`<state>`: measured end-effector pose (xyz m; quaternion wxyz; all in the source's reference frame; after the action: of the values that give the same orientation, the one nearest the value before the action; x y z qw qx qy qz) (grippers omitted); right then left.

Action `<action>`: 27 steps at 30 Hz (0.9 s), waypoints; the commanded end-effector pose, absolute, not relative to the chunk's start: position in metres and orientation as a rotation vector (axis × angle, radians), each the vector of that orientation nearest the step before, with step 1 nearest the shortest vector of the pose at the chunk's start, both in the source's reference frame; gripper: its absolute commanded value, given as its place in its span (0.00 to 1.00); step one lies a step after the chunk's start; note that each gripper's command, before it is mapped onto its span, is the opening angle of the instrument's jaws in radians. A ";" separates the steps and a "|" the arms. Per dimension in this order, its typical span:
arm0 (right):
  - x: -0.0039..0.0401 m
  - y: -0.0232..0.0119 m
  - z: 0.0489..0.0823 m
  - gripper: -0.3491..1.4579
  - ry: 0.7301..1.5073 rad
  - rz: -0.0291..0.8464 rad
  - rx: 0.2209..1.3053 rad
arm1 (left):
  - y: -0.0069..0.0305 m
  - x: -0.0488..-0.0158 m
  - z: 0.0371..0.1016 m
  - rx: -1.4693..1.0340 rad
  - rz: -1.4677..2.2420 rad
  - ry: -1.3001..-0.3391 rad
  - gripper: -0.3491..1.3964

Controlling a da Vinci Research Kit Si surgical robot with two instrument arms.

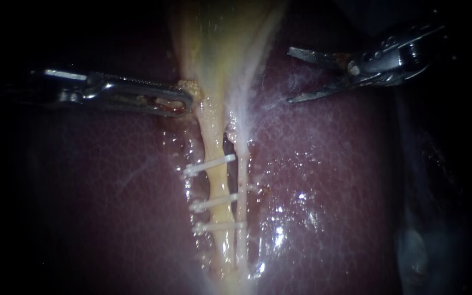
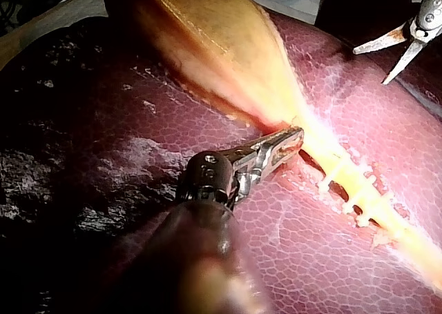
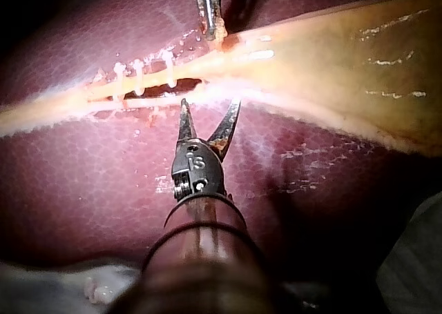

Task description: Go to the cutting position left tube

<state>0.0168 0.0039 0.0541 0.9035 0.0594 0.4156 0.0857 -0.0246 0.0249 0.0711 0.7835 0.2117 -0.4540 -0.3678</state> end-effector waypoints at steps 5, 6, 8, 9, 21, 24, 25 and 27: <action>0.0169 0.0039 0.0541 0.94 0.861 0.176 0.125 | 0.0250 -0.0243 0.0706 0.460 -0.793 -0.980 0.00; 0.0169 0.0039 0.0541 0.94 0.861 0.176 0.125 | 0.0251 -0.0241 0.0703 0.462 -0.793 -0.980 0.00; 0.0169 0.0039 0.0541 0.94 0.861 0.176 0.125 | 0.0256 -0.0236 0.0693 0.470 -0.794 -0.984 0.00; 0.0169 0.0039 0.0541 0.94 0.861 0.176 0.125 | 0.0259 -0.0233 0.0688 0.476 -0.793 -0.987 0.00; 0.0171 0.0039 0.0541 0.95 0.868 0.174 0.132 | 0.0294 -0.0195 0.0639 0.441 -0.860 -1.020 0.00; 0.0173 0.0037 0.0541 0.95 0.886 0.166 0.147 | 0.0292 -0.0196 0.0641 0.438 -0.861 -1.019 0.00; 0.0173 0.0036 0.0541 0.95 0.892 0.163 0.153 | 0.0291 -0.0196 0.0641 0.437 -0.861 -1.019 0.00; 0.0175 0.0032 0.0542 0.96 0.904 0.179 0.182 | 0.0291 -0.0196 0.0642 0.437 -0.862 -1.019 0.00</action>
<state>0.0176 0.0030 0.0542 0.8899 0.0935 0.4377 0.0881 -0.0196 0.0291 0.0642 0.7633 0.2015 -0.4688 -0.3962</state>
